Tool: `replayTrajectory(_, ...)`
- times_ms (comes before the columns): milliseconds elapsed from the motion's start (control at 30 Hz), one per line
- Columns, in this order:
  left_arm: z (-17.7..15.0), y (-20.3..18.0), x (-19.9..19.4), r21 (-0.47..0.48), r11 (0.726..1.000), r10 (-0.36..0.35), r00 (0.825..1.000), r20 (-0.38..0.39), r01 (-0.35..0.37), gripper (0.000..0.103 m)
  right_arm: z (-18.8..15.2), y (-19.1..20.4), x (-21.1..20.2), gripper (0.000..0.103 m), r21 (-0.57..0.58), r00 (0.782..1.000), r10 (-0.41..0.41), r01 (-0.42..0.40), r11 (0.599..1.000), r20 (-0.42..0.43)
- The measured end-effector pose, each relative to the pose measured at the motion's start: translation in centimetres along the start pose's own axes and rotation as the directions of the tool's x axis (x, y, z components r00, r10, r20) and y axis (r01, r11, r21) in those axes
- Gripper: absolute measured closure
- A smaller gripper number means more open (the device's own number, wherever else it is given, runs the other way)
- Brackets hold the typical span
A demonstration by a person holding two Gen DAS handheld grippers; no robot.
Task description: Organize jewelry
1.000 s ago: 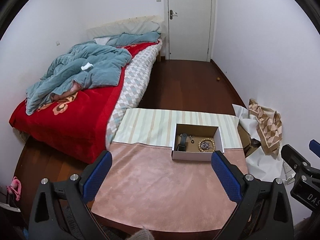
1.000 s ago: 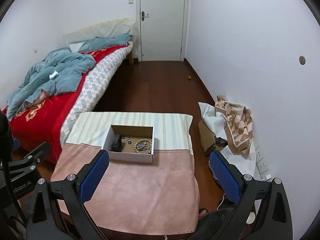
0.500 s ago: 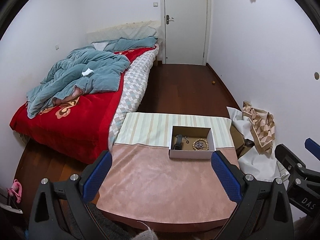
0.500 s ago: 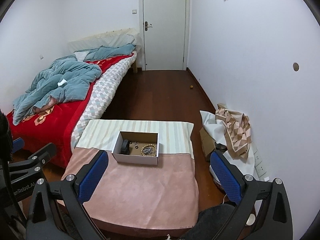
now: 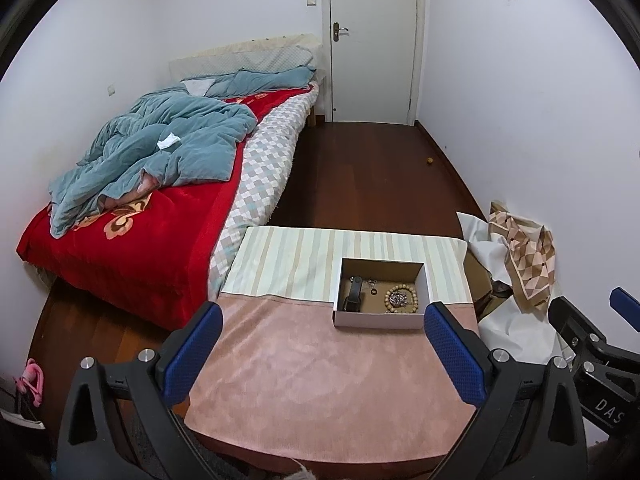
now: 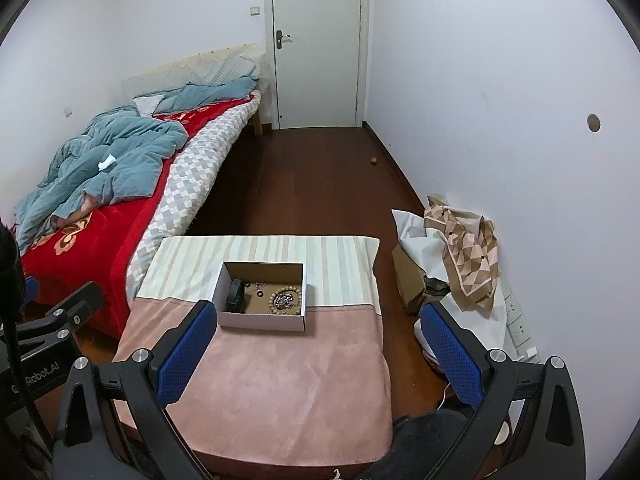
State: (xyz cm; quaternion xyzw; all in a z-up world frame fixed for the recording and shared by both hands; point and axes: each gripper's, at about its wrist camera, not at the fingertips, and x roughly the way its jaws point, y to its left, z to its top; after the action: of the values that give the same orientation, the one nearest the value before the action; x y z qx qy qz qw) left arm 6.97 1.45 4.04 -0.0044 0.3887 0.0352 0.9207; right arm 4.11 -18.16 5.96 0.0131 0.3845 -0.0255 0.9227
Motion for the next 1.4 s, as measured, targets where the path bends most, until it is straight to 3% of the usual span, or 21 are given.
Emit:
replayTrajectory(400,1.5,-0.7,4.4,0.016,0.999,0.032,0.997,-0.074,-0.031,0.0,2.2,0.2,6.1,0.0,0.001,0.997,-0.022,0.022,1.0,-0.071)
replayTrajectory(733,2.4,-1.3,7.1,0.028,1.0,0.006,0.984,-0.179,-0.001,0.0,3.4,0.8,9.6,0.0,-0.027,0.988,-0.022,0.018,0.999,-0.151)
replayTrajectory(1400,2.6,-1.1,7.5,0.017,1.0,-0.003,0.979,-0.203,0.006,0.0,3.9,0.9,10.1,0.0,-0.038,0.984,-0.023,0.017,0.999,-0.175)
